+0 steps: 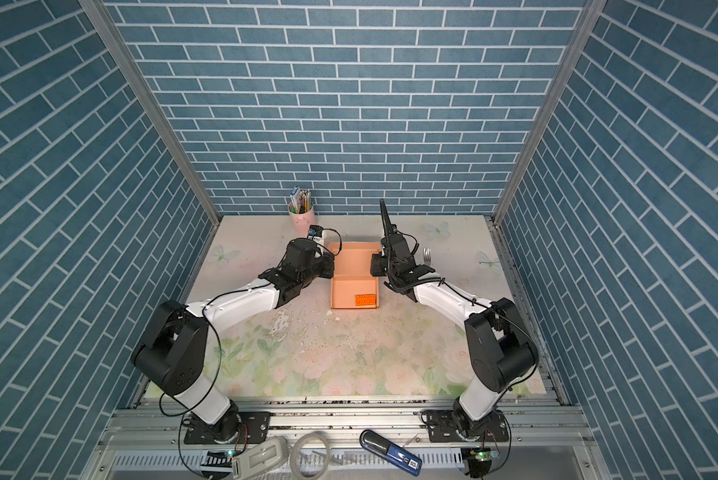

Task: Fold the paper box

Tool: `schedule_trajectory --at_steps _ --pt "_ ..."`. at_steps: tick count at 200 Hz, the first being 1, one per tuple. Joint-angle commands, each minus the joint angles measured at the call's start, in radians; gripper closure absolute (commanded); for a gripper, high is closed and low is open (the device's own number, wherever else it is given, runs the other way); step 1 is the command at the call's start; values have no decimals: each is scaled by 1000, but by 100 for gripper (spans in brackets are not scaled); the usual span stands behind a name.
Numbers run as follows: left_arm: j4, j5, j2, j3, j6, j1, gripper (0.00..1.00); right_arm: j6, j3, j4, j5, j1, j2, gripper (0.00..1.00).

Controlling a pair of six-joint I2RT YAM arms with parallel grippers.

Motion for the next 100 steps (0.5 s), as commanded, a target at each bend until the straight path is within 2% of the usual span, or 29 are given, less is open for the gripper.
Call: schedule_trajectory --at_steps 1,100 --pt "67 -147 -32 -33 -29 3 99 52 -4 66 111 -7 6 100" --pt "339 -197 8 -148 16 -27 95 32 -161 409 161 15 31 100"
